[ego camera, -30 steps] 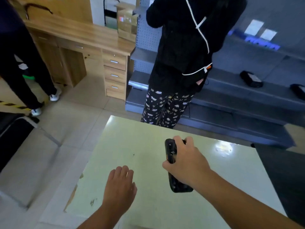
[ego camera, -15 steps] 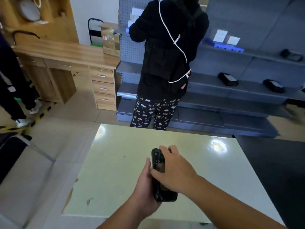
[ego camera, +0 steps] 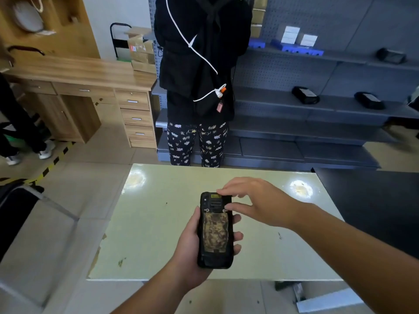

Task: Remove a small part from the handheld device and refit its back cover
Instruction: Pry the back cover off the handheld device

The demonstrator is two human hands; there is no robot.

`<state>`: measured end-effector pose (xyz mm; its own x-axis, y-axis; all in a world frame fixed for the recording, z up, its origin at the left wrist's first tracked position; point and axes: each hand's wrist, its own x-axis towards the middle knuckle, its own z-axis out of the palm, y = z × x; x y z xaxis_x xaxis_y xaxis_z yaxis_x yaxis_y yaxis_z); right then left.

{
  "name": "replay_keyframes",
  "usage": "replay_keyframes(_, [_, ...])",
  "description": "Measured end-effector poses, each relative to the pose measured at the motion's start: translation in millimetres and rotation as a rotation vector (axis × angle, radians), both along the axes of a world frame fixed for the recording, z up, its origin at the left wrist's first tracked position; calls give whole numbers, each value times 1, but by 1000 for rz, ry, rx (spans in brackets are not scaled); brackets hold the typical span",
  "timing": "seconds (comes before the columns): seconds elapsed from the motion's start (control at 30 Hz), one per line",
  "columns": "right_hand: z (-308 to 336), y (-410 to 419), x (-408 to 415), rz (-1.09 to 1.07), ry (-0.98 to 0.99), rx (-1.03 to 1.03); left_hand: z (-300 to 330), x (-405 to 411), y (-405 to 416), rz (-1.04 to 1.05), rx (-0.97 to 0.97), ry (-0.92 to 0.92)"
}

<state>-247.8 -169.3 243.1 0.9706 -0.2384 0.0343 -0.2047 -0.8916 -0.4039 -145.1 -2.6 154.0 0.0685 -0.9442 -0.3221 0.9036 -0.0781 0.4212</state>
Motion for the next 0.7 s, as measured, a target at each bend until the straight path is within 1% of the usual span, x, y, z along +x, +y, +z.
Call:
replay_keyframes(0.07, [2, -2, -2, 32, -11, -31, 3, -2, 2, -6, 1, -9])
replay_keyframes(0.17, [5, -1, -5, 69, 21, -14, 6, -4, 4, -2, 19, -21])
replay_keyframes(0.37, [2, 1, -9, 80, 50, -65, 5, -10, 7, 8, 34, -29])
replay_keyframes(0.47, [-2, 3, -10, 120, 62, -161, 5, -11, 7, 8, 34, -29])
replay_keyframes(0.57, [-6, 2, -12, 183, 61, -292, 6, -13, 9, -7, 19, 15])
replay_keyframes(0.7, [-2, 1, -13, 250, 47, -348, 5, -12, 14, -56, -4, 10])
